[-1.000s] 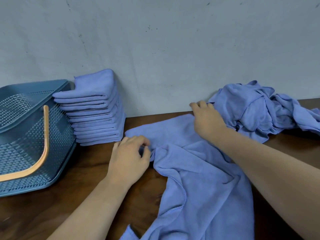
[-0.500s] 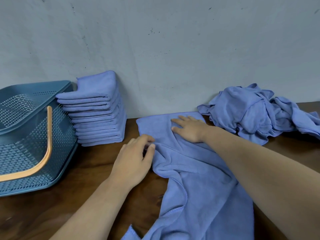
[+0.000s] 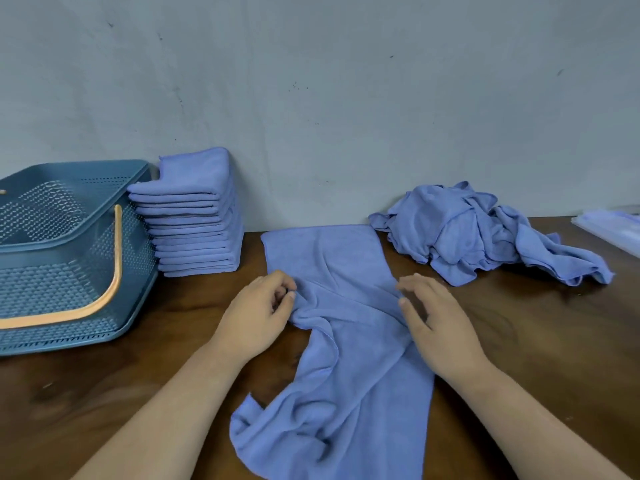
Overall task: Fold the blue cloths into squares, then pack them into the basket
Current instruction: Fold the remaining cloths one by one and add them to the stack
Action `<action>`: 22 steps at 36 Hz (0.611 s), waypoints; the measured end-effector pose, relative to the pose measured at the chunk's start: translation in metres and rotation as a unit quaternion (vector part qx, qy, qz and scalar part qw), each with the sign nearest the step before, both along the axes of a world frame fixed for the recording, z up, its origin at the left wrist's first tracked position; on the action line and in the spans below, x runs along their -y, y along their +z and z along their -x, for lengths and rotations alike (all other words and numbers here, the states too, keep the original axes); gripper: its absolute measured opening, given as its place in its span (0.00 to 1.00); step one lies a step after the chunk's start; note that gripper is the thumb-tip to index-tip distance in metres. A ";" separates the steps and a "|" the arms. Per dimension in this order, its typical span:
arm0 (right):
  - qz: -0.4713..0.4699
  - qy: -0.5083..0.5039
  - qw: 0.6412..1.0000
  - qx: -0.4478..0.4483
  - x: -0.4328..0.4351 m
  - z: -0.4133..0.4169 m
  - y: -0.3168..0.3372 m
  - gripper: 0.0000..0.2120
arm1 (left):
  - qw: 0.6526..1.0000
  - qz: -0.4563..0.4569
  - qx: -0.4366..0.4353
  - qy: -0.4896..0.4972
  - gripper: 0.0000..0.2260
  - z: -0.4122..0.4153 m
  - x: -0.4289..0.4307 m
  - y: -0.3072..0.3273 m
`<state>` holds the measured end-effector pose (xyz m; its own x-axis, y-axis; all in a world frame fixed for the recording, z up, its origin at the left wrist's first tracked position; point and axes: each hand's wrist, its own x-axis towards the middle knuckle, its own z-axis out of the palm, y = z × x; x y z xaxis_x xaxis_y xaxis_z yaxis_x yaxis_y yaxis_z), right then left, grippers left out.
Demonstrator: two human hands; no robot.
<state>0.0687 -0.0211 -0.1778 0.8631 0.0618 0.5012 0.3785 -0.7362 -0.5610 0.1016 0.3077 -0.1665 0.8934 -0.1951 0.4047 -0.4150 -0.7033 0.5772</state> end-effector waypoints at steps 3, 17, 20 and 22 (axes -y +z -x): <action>0.032 0.013 0.999 -0.012 0.001 0.022 -0.002 0.12 | 0.998 0.054 -0.043 -0.011 0.06 0.020 0.000 0.003; 0.114 0.139 0.984 -0.021 0.000 0.152 0.016 0.01 | 0.979 0.106 -0.135 -0.111 0.03 0.178 -0.020 0.012; 0.130 0.209 0.969 -0.037 0.004 0.175 0.020 0.06 | 0.987 0.060 -0.129 -0.075 0.08 0.189 -0.020 0.009; 0.156 0.240 0.956 -0.059 0.006 0.187 0.017 0.13 | 0.989 0.042 -0.128 -0.055 0.10 0.193 -0.019 0.006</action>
<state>-0.1187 -0.0272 -0.1608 0.7477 0.5954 0.2941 0.6619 -0.6326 -0.4021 -0.0915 0.3264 -0.1606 0.9440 -0.2726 0.1861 -0.3188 -0.6068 0.7281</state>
